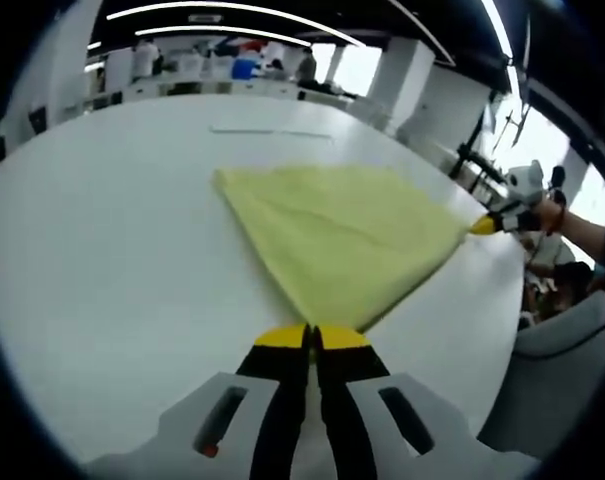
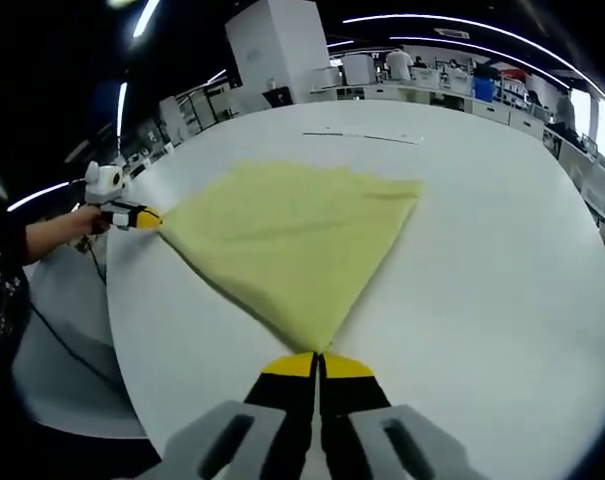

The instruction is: Fold the garment on the visible template until the final outline fits inside the template.

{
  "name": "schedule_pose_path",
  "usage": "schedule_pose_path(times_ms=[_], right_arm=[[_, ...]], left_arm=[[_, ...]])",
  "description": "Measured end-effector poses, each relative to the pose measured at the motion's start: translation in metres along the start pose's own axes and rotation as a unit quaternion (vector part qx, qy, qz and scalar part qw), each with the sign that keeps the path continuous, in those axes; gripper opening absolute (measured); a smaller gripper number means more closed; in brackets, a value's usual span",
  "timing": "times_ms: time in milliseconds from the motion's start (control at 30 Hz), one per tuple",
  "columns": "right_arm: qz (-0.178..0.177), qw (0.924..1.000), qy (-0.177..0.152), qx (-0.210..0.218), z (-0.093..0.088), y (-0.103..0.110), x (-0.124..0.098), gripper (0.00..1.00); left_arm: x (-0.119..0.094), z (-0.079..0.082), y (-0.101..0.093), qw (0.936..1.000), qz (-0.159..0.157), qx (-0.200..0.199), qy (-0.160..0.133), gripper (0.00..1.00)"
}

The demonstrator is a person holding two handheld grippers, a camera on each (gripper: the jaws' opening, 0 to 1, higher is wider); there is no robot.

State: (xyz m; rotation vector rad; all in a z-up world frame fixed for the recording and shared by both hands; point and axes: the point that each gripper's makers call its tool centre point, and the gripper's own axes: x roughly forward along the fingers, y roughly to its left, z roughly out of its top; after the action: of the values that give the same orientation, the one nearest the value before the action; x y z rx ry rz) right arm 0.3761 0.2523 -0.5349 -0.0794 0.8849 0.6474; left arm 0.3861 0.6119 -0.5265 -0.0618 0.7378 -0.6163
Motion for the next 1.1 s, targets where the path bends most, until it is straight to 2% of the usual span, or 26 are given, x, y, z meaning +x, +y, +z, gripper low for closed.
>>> schedule_pose_path(times_ms=[167,233,300,400,567,700,867,1100], right_arm=[[-0.009,0.9998,0.000,0.019,0.000,0.001,0.001,0.00],[-0.016,0.9994,-0.003,0.031,0.001,-0.001,0.000,0.00],[-0.023,0.9989,-0.010,0.040,0.004,-0.003,0.000,0.05],[-0.031,0.9979,-0.023,0.051,0.011,-0.003,-0.002,0.17],[-0.039,0.9961,-0.049,0.063,0.026,-0.001,-0.008,0.50],[-0.036,0.9955,-0.065,0.058,0.041,0.005,-0.019,0.63],[-0.034,0.9942,-0.092,0.044,0.064,0.016,-0.035,0.79],[-0.030,0.9923,-0.117,0.027,0.087,0.037,-0.063,0.92]], left_arm=[[-0.001,0.001,-0.001,1.0000,0.002,-0.001,-0.005,0.08],[-0.003,0.003,0.000,0.9997,-0.001,-0.017,-0.016,0.13],[-0.005,0.006,-0.001,0.9989,-0.003,-0.038,-0.028,0.18],[-0.010,0.010,0.004,0.9982,0.003,-0.045,-0.040,0.25],[-0.020,0.021,0.005,0.9972,0.010,-0.049,-0.055,0.40],[-0.032,0.038,0.002,0.9958,0.016,-0.045,-0.078,0.55],[-0.044,0.054,-0.008,0.9949,0.008,-0.031,-0.096,0.67],[-0.066,0.071,-0.021,0.9924,0.006,-0.025,-0.121,0.82]])
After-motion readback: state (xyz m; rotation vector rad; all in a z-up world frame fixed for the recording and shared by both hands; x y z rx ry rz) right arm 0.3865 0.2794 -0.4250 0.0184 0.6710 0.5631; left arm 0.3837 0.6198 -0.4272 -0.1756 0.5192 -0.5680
